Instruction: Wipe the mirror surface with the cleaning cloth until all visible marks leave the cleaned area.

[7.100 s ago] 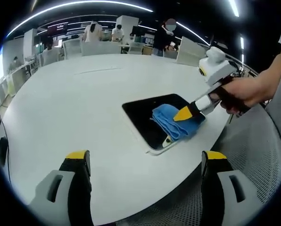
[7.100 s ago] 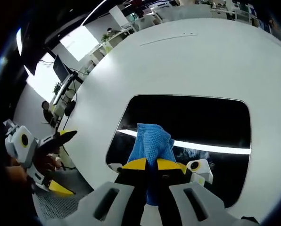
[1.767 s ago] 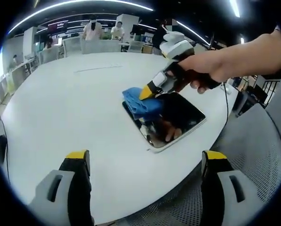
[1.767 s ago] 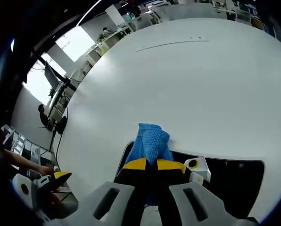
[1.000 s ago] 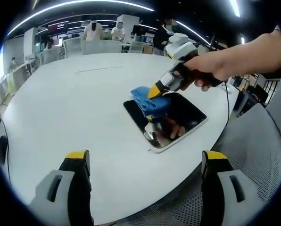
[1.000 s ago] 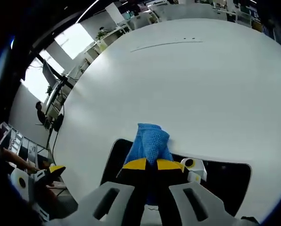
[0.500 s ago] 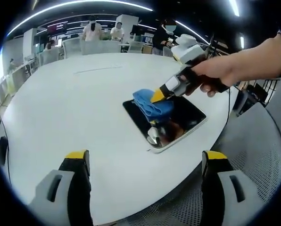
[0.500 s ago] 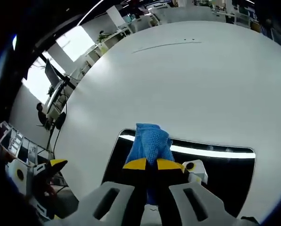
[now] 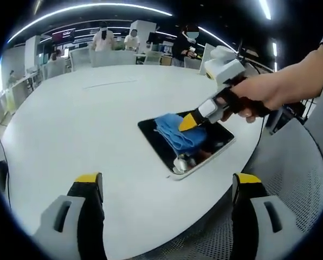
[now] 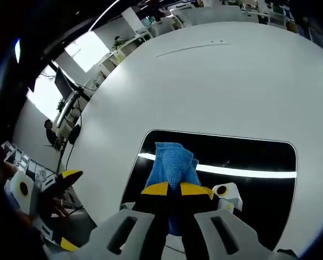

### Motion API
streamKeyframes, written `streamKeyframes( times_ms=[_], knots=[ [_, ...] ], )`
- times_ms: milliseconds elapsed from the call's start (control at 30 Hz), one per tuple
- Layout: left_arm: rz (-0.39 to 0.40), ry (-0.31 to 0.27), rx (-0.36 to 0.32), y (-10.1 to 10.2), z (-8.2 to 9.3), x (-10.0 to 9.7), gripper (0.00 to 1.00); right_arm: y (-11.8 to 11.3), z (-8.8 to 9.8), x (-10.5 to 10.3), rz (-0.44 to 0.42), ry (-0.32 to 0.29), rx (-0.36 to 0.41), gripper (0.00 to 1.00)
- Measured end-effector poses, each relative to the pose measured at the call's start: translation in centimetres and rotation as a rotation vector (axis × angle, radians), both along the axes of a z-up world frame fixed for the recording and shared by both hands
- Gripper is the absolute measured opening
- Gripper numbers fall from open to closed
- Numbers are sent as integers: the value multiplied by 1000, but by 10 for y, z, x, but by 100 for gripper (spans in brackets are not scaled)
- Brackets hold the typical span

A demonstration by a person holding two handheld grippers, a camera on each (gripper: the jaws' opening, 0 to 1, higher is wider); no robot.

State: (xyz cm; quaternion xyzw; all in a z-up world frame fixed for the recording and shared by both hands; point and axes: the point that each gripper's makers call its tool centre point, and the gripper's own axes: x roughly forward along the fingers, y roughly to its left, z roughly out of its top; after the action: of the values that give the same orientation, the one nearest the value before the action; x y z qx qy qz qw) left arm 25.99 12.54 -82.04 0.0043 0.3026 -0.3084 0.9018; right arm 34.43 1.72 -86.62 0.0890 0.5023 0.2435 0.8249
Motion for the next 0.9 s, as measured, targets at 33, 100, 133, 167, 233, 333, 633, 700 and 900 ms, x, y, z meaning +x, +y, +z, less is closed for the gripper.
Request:
streamKeyframes(
  times_ms=[33,100,133,167,233,333,633,700,900],
  knots=[
    [0,-1,1,0,0,0,99,0,0,-1,1,-1,0,0],
    [-1,-4,5,0,1,0,99,0,0,-6,3,0,0,0],
    [0,-6,13,0,1,1,99,0,0,-8,3,0,0,0],
    [0,-5,11,0,1,0,99,0,0,-9,5,-2,-1,0],
    [-6,1,9,-1,1,0,99,1,0,-11,7,0,-3,0],
    [-39,-21,40,-3,4,-1,99,1,0,-17,15,4,-6,0],
    [-31,-41,10,-4,21,1,99,3,0,-33,28,15,0,0],
    [-28,-44,2,-5,25,0,99,3,0,-37,33,17,3,0],
    [-48,-59,-10,-15,29,-6,99,3,0,-45,41,21,9,0]
  ],
)
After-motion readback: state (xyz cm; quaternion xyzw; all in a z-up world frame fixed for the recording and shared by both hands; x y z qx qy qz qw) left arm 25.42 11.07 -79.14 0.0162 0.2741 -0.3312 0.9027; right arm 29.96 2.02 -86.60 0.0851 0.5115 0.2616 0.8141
